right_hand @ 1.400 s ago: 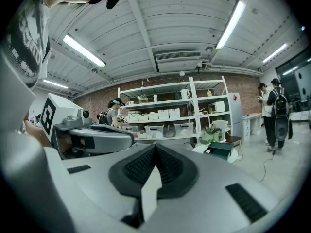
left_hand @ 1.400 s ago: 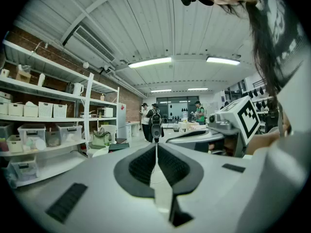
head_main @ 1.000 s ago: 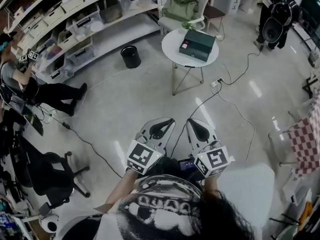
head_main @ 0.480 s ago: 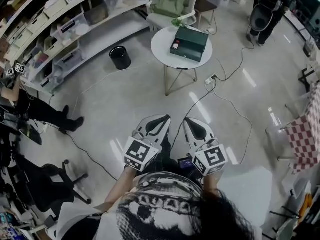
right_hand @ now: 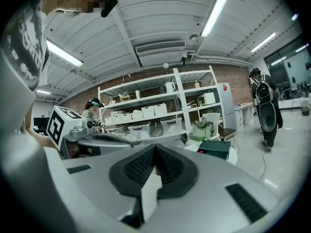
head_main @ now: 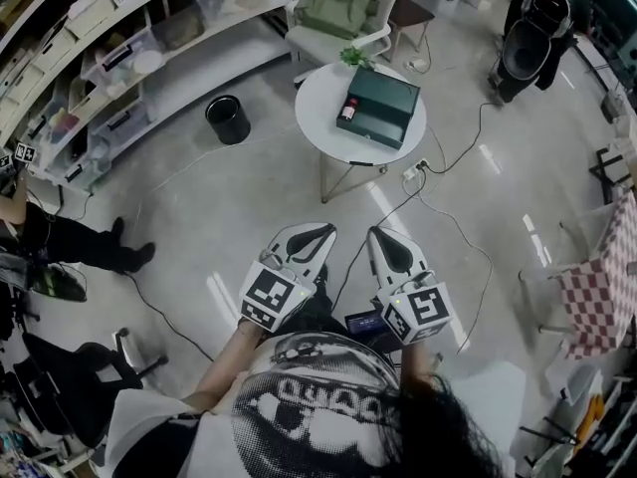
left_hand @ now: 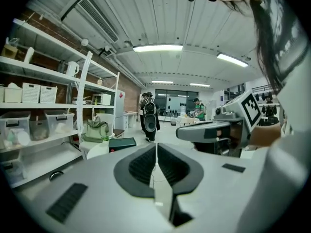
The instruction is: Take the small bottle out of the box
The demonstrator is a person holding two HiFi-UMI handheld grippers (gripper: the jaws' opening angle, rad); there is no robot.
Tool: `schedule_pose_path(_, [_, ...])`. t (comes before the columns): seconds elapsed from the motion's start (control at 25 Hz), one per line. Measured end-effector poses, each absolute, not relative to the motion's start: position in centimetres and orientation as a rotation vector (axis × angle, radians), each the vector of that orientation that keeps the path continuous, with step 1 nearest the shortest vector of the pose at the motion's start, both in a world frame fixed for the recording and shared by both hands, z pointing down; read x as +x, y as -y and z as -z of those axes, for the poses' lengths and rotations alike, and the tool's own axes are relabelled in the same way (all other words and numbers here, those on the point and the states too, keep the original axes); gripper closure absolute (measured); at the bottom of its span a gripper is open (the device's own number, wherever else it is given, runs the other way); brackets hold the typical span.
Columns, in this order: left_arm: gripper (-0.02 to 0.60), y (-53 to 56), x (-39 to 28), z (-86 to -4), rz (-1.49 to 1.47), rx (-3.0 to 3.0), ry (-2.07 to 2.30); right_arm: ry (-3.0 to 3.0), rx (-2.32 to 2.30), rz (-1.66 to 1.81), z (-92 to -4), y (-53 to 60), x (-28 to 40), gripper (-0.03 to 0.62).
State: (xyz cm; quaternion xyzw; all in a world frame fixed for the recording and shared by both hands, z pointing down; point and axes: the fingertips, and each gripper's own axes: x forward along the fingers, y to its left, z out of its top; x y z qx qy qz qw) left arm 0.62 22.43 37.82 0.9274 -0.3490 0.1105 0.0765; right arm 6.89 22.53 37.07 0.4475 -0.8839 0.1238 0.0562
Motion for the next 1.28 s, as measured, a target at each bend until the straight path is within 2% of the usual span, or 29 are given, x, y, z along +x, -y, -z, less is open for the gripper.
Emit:
schedule_pose_path(0.68, [0.564, -10.6, -3.5, -40.2, -0.343, 2.754, 1.031, 2.584, 1.408, -0.423, -39.3, -11.8, 5.3, 0.594])
schedule_pose_path(1.28, [0.564, -8.0, -1.5, -41.3, -0.382, 2.733, 1.019, 2.565, 1.379, -0.525, -42.0, -9.1, 6.9, 0.594])
